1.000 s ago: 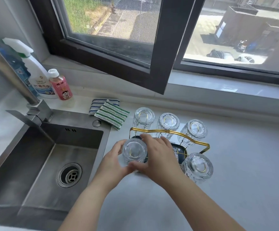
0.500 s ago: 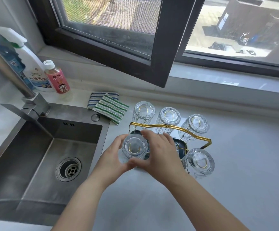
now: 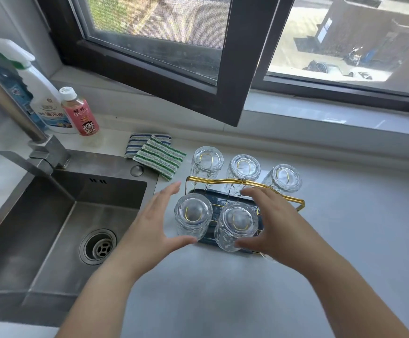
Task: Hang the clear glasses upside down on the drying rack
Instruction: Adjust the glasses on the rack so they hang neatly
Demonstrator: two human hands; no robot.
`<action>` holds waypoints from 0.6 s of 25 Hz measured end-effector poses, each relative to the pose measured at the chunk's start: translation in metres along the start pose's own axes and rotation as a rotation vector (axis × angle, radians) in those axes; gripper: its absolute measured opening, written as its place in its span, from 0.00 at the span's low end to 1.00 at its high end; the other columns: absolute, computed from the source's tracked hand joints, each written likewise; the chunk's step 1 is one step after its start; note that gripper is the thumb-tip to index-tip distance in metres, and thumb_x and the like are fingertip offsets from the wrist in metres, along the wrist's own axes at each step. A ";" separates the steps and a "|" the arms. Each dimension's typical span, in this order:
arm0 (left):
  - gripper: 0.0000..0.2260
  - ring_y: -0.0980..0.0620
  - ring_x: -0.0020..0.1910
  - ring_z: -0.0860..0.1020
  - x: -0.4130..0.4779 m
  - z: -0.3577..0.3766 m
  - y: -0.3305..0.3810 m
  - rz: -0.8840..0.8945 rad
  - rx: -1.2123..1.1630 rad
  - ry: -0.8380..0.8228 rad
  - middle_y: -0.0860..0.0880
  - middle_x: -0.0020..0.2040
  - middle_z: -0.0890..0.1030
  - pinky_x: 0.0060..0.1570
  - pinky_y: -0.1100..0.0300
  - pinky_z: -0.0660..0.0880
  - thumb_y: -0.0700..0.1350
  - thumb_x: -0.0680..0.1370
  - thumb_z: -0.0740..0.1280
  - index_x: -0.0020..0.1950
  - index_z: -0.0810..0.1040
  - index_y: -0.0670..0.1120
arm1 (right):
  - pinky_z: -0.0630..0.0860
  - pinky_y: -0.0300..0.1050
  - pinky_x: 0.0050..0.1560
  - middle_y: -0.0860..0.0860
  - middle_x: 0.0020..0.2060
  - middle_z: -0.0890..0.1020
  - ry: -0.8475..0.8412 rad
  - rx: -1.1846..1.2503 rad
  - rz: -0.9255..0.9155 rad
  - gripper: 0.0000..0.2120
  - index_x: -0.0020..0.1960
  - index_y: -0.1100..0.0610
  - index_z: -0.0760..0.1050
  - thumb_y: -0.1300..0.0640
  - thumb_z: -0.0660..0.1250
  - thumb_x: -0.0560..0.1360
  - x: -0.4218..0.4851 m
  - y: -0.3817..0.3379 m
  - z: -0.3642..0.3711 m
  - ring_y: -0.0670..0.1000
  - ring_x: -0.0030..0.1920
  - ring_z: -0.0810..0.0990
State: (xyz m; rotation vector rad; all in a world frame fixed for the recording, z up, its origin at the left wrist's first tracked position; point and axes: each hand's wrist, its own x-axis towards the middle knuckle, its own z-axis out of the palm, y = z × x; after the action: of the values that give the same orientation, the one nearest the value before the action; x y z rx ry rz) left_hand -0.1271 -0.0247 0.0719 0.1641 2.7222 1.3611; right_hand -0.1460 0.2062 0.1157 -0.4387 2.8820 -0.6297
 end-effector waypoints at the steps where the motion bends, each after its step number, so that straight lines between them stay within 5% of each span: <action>1: 0.40 0.71 0.63 0.62 0.000 -0.006 0.007 0.058 0.001 0.023 0.71 0.63 0.67 0.61 0.75 0.57 0.55 0.61 0.76 0.65 0.57 0.69 | 0.64 0.41 0.61 0.44 0.67 0.67 -0.016 0.009 0.015 0.41 0.68 0.46 0.60 0.45 0.76 0.60 -0.006 0.004 -0.003 0.46 0.66 0.65; 3: 0.35 0.70 0.62 0.65 0.004 -0.011 0.024 0.147 -0.015 0.020 0.69 0.61 0.70 0.59 0.79 0.58 0.55 0.62 0.75 0.64 0.62 0.67 | 0.63 0.37 0.60 0.44 0.68 0.66 -0.016 0.031 0.031 0.39 0.68 0.47 0.60 0.47 0.75 0.63 -0.012 0.006 0.000 0.45 0.66 0.64; 6: 0.31 0.64 0.62 0.66 0.016 0.004 0.047 0.253 0.144 -0.103 0.62 0.62 0.73 0.64 0.69 0.60 0.55 0.66 0.73 0.65 0.66 0.59 | 0.57 0.35 0.59 0.46 0.68 0.67 0.002 -0.018 0.026 0.40 0.70 0.49 0.57 0.46 0.74 0.65 -0.011 0.004 0.011 0.48 0.67 0.63; 11: 0.35 0.53 0.72 0.54 0.036 0.038 0.047 0.259 0.499 -0.195 0.52 0.71 0.64 0.71 0.58 0.50 0.57 0.70 0.69 0.72 0.57 0.51 | 0.56 0.43 0.63 0.50 0.66 0.71 0.016 -0.105 0.078 0.43 0.71 0.50 0.55 0.41 0.73 0.63 -0.002 0.008 0.015 0.52 0.66 0.64; 15: 0.33 0.53 0.71 0.50 0.042 0.048 0.045 0.235 0.558 -0.177 0.45 0.71 0.65 0.69 0.57 0.37 0.56 0.70 0.69 0.71 0.59 0.49 | 0.58 0.44 0.61 0.48 0.64 0.74 0.021 -0.085 0.082 0.42 0.70 0.49 0.56 0.41 0.73 0.63 -0.001 0.009 0.015 0.52 0.64 0.67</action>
State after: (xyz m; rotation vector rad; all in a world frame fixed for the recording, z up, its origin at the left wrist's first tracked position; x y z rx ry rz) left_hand -0.1601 0.0457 0.0782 0.6247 2.9144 0.5458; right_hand -0.1442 0.2083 0.0984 -0.3255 2.9378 -0.5033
